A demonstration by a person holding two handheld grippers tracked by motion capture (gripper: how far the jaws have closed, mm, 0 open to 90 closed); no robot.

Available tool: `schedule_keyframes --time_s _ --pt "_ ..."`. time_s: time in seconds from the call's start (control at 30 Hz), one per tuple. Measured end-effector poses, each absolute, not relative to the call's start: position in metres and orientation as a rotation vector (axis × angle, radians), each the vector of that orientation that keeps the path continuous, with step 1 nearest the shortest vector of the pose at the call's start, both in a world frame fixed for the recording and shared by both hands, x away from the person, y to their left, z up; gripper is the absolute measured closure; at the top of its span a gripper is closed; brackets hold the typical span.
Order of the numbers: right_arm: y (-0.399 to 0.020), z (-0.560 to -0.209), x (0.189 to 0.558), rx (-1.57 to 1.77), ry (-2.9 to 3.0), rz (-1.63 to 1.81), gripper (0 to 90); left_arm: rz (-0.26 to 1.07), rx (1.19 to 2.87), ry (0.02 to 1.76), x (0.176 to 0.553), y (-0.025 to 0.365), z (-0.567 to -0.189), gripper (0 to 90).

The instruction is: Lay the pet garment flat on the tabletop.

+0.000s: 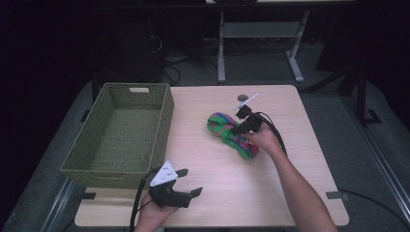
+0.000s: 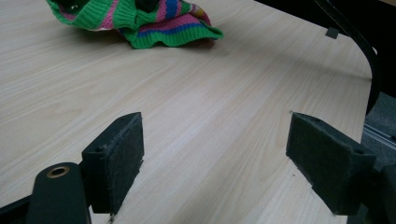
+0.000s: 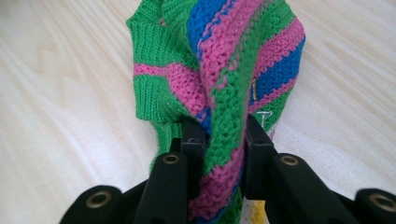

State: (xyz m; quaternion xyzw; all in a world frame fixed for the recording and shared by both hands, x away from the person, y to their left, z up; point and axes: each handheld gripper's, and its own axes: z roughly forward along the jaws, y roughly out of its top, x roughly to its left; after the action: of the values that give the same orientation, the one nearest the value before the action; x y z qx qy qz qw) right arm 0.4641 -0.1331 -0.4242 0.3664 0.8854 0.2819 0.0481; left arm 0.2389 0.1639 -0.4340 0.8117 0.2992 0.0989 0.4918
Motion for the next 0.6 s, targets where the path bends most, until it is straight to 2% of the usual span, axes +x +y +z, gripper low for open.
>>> schedule_keyframes --time_s 0.6 --pt "-0.163 -0.384 0.448 1.111 2.687 1.092 74.9 0.224 1.947 0.738 0.238 0.164 -0.434 18.8"
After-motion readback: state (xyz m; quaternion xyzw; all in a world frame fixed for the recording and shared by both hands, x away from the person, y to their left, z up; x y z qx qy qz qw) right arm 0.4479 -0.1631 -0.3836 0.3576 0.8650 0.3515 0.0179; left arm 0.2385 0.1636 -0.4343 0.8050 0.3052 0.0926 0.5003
